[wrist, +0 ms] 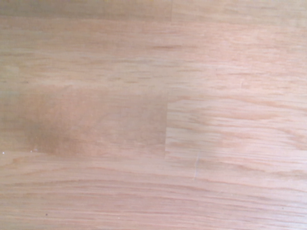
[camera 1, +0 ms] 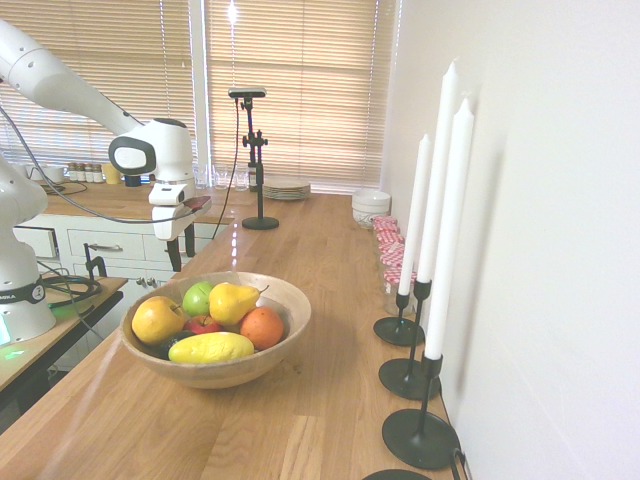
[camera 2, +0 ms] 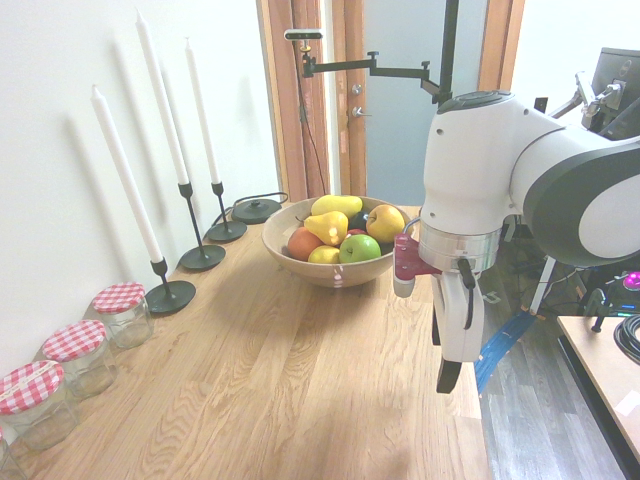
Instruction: Take pear out of the basket
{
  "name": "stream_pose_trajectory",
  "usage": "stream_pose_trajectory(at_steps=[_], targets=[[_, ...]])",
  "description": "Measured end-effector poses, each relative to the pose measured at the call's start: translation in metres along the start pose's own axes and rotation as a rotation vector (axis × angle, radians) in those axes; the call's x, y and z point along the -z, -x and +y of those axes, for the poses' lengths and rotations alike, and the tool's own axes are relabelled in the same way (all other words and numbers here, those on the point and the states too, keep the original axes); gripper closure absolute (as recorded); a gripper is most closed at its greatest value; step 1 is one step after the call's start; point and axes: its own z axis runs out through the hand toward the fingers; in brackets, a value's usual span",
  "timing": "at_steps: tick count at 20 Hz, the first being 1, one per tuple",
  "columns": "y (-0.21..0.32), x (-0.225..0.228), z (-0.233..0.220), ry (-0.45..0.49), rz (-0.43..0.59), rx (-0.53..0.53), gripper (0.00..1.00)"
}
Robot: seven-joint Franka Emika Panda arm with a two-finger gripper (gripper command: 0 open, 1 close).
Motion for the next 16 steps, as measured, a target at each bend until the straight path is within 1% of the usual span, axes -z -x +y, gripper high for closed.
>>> stream_pose_trajectory(at_steps=[4,7,12,16], targets=[[-0.003,0.001,0.0,-0.003,0.001,-0.004,0.0],[-0.014,0.013,0.001,-0.02,0.012,-0.021,0.0],[-0.058,0.053,0.015,-0.054,0.038,-0.074,0.0],[-0.108,0.078,0.03,-0.068,0.055,-0.129,0.0]])
